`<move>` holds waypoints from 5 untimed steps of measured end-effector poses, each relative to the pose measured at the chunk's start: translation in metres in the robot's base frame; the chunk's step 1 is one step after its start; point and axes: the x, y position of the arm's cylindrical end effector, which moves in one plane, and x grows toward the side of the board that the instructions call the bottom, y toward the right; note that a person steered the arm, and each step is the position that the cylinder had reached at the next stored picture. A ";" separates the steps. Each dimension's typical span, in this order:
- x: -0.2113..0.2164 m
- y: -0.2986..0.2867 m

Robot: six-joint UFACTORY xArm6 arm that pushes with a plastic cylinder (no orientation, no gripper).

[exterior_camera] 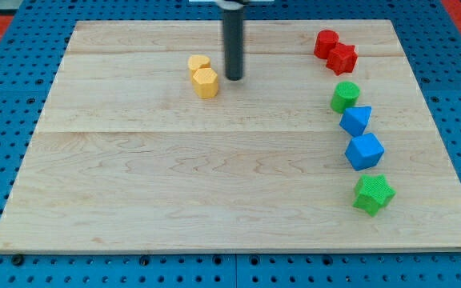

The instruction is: Move the green circle to the bottom left side of the hexagon

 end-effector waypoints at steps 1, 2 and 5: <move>0.000 0.105; 0.003 0.205; 0.083 0.020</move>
